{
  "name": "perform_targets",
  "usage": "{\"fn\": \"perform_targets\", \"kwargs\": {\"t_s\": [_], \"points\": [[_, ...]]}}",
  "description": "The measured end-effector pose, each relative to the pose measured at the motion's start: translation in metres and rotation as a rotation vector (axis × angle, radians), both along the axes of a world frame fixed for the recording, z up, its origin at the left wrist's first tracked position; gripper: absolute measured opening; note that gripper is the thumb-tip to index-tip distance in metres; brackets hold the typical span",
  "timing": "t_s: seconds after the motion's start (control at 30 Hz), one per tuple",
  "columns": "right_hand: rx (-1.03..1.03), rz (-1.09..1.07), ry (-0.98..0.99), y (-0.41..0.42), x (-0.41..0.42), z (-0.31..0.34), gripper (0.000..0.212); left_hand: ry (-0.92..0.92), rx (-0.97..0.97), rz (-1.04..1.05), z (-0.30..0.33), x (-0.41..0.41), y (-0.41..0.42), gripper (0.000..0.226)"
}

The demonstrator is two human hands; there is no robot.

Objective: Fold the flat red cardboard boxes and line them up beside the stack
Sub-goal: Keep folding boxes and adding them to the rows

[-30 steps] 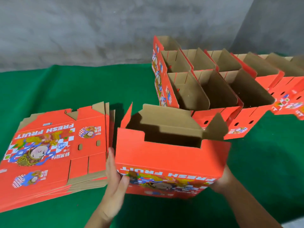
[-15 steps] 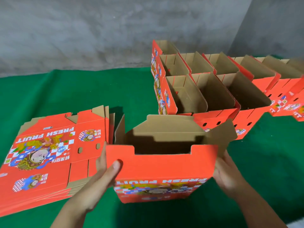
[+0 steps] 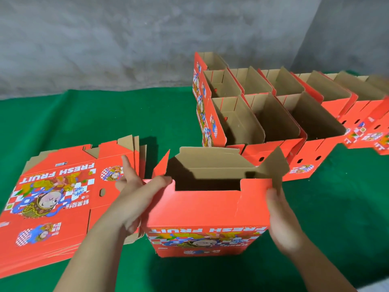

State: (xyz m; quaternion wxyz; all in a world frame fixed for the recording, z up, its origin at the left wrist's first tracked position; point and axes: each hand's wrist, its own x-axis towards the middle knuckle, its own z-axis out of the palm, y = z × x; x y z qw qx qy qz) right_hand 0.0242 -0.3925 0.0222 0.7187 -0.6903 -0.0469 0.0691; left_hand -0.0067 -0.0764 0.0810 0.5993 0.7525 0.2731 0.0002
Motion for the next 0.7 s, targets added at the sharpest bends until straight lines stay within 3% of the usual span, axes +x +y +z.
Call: {"fn": "perform_targets", "kwargs": {"t_s": [0.1,0.2,0.23,0.3,0.37,0.43,0.5,0.53,0.63,0.7], "points": [[-0.132,0.034,-0.078,0.0,0.005,0.011,0.074,-0.03,0.089,-0.022,0.009,0.011,-0.002,0.133],[-0.155,0.021,-0.074,-0.001,0.01,0.011,0.078,-0.315,0.225,0.045,0.0,0.019,-0.013,0.062],[-0.152,0.018,-0.07,-0.001,0.011,0.01,0.078,-0.348,0.306,0.037,-0.003,0.02,-0.016,0.048],[-0.152,0.031,-0.074,-0.001,0.013,0.007,0.074,-0.388,0.472,0.065,-0.009,0.019,-0.014,0.044],[-0.163,-0.006,-0.069,-0.003,0.015,0.0,0.072,-0.453,0.489,0.162,-0.011,0.017,0.001,0.047],[-0.156,-0.103,-0.017,-0.008,0.017,-0.005,0.071,-0.467,0.39,0.268,-0.013,0.017,0.023,0.045],[-0.164,-0.162,0.016,-0.011,0.019,-0.006,0.065,-0.479,0.104,0.305,-0.022,0.015,0.04,0.037],[-0.2,-0.168,0.007,-0.012,0.02,-0.003,0.067,-0.494,-0.046,0.267,-0.024,0.012,0.043,0.036],[-0.35,-0.072,-0.091,-0.008,0.02,0.006,0.084,-0.581,-0.423,-0.02,-0.033,0.0,0.025,0.063],[-0.445,0.026,-0.128,-0.004,0.02,0.01,0.093,-0.54,-0.437,-0.132,-0.037,-0.005,0.005,0.05]]}}
